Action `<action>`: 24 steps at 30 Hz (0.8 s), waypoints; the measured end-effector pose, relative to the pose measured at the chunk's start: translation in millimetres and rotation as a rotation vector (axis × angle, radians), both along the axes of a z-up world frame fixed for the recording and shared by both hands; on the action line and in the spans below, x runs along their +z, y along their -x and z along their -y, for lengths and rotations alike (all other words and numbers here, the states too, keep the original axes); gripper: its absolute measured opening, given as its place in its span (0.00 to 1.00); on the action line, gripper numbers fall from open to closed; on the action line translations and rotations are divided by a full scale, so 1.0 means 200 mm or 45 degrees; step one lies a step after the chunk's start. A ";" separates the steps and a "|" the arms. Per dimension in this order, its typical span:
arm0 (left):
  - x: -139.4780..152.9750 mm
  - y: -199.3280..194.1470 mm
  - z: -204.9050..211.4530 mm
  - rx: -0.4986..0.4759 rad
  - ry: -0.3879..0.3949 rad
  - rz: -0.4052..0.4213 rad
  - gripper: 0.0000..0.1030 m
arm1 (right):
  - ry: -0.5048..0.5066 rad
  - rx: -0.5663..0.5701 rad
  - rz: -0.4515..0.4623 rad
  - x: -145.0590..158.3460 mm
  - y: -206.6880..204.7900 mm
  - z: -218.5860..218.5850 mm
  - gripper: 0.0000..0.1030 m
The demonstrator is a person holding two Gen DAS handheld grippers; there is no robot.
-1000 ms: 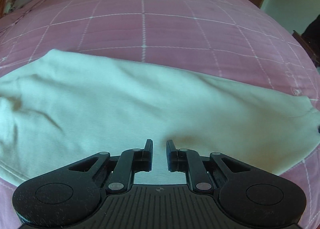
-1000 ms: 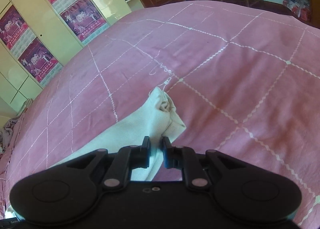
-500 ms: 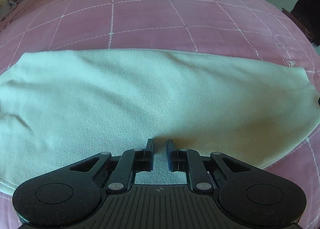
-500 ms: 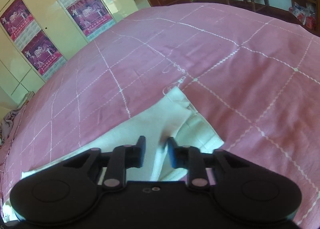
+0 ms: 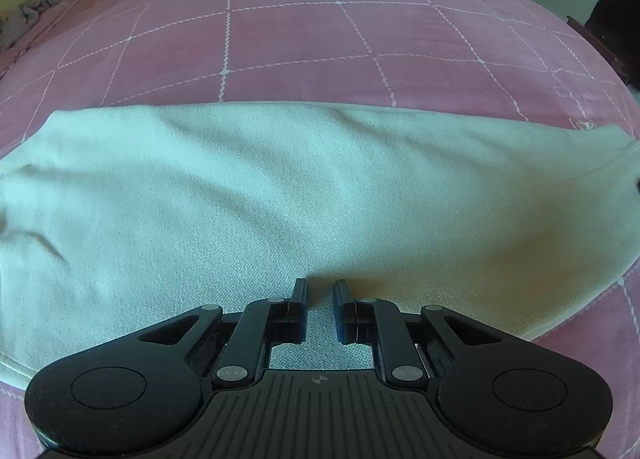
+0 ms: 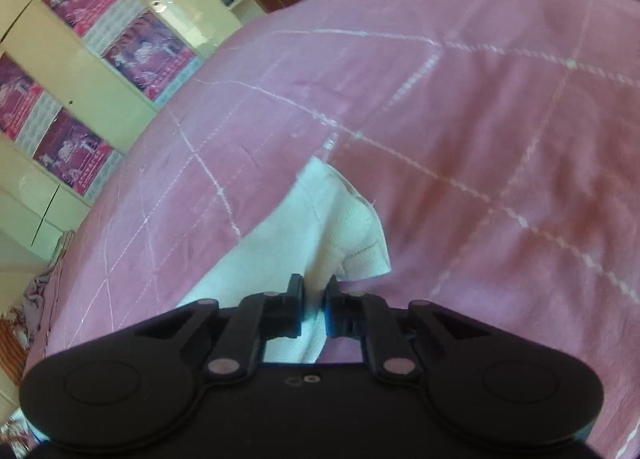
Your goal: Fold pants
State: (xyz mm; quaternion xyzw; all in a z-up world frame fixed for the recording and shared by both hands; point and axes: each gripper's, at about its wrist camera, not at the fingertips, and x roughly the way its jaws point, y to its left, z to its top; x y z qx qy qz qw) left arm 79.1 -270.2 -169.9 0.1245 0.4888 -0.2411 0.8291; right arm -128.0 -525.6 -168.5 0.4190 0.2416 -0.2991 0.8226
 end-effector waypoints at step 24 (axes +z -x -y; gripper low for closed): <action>-0.01 -0.36 -0.99 0.457 -0.042 -0.033 0.14 | 0.106 0.976 -0.207 0.03 -0.83 -1.29 0.59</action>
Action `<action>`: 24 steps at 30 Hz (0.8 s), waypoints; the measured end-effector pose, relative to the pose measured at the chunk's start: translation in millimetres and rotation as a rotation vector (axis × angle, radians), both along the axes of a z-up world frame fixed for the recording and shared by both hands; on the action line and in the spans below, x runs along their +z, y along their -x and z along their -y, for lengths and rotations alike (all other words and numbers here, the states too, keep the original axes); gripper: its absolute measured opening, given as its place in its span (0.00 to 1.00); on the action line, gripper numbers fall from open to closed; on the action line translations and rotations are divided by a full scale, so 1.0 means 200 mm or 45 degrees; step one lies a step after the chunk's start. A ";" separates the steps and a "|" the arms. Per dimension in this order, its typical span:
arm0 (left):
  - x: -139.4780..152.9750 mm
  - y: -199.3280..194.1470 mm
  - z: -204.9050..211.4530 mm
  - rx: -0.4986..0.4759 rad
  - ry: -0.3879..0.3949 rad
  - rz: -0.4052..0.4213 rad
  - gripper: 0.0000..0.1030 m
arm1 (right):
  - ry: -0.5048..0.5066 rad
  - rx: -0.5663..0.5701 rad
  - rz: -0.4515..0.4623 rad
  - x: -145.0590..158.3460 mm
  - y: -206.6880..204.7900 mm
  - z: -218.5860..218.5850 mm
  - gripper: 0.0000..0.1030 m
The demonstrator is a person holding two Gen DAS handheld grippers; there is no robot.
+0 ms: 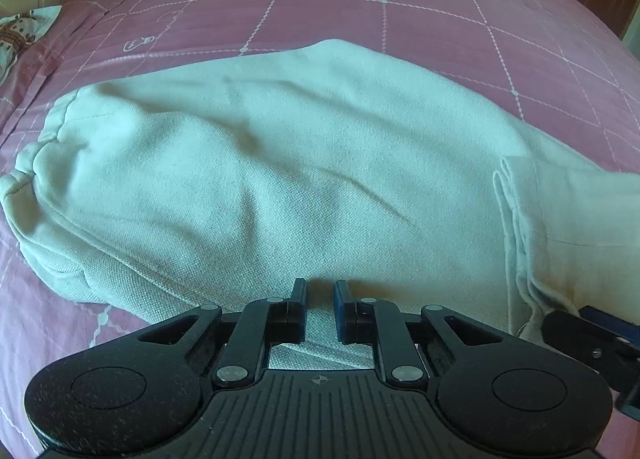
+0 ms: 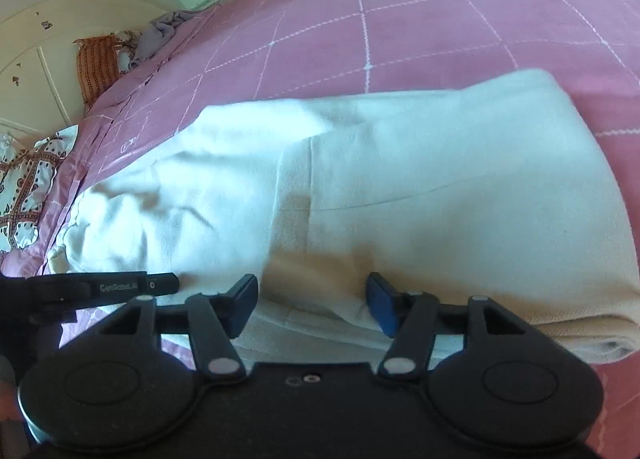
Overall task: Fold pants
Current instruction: 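Bring both open tools to the edge of the folded pants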
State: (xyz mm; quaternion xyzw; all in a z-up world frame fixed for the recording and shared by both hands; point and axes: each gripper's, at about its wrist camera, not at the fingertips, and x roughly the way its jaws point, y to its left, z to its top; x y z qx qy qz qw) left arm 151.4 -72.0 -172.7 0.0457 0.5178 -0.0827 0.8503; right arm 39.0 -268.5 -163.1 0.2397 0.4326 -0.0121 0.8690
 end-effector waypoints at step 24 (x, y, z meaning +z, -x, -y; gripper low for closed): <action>-0.01 0.14 0.26 0.102 0.766 -0.274 0.78 | -0.122 -0.337 0.220 0.12 0.45 0.59 0.63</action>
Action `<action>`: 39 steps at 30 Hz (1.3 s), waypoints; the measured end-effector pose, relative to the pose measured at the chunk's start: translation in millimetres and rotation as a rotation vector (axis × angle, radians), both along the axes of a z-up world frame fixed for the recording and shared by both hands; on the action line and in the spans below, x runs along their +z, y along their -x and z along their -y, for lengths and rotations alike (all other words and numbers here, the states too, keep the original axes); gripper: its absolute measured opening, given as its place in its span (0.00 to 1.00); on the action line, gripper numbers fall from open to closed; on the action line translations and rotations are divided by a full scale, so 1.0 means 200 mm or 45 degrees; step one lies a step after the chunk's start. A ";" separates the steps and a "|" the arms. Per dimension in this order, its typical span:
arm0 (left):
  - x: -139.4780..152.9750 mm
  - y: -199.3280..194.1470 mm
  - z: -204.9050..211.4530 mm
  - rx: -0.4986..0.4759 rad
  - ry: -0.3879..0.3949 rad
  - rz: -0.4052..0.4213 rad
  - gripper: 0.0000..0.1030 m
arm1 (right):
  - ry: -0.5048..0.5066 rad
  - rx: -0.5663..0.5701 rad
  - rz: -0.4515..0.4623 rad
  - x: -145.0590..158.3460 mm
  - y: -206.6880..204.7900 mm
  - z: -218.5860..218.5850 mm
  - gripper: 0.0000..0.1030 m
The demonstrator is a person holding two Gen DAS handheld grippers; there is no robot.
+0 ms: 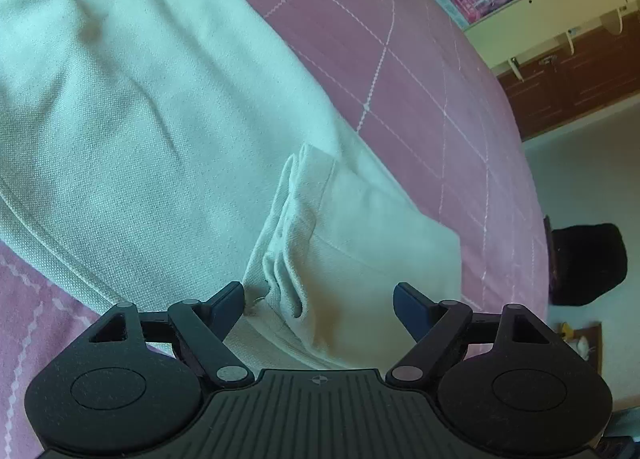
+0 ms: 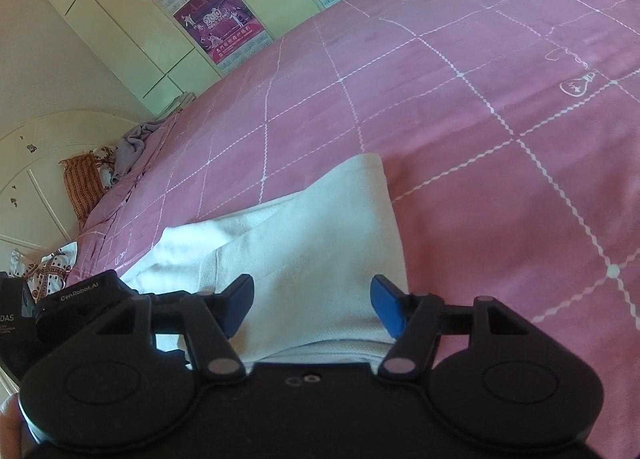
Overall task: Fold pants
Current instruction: 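Bring both open tools to the edge of the folded pants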
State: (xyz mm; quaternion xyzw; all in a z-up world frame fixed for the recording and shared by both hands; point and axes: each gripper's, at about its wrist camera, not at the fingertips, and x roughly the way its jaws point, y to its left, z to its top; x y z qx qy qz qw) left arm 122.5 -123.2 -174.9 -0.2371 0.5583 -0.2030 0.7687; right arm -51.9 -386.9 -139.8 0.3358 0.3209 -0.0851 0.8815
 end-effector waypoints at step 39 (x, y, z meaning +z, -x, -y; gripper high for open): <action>0.10 -0.04 -0.64 0.121 -0.384 0.179 0.75 | 0.564 0.398 -0.319 -0.16 -0.41 -0.53 0.48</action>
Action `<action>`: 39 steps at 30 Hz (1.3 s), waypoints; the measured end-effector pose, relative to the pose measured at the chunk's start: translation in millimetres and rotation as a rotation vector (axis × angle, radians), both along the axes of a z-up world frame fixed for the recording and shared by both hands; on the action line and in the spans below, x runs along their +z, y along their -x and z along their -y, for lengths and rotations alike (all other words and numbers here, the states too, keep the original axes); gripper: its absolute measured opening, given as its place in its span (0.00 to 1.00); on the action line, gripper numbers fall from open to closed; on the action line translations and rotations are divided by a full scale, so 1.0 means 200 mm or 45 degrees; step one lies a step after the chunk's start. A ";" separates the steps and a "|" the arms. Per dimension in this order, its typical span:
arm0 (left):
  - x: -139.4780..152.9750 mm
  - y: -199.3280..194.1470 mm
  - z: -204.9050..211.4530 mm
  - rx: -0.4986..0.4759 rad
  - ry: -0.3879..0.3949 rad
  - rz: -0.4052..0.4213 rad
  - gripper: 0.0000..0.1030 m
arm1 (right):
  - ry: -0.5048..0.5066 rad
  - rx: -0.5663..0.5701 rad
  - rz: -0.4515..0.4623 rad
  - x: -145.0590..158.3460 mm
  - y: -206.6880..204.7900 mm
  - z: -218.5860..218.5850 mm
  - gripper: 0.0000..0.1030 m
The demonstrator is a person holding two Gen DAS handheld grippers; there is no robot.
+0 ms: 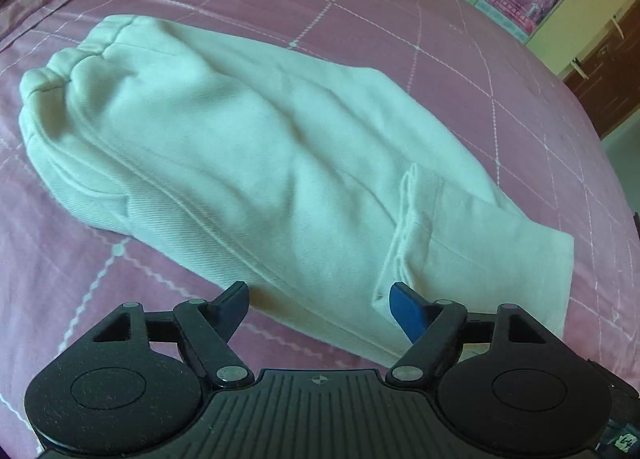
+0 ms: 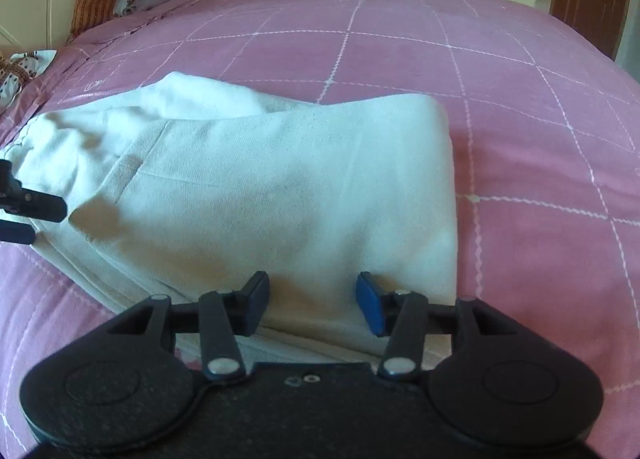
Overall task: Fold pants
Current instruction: 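Bring both open tools to the edge of the folded pants, then grasp the pants edge with both tools and lift it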
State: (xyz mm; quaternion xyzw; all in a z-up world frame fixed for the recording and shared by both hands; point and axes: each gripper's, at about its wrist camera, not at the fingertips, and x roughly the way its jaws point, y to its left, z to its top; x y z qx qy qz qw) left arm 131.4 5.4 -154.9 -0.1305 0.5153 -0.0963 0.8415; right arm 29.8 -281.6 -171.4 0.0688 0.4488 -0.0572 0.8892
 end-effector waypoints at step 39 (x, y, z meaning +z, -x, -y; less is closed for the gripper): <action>-0.58 -0.40 -0.98 0.836 0.813 -0.111 0.20 | -0.143 -0.014 0.061 -0.01 -0.09 -0.21 0.70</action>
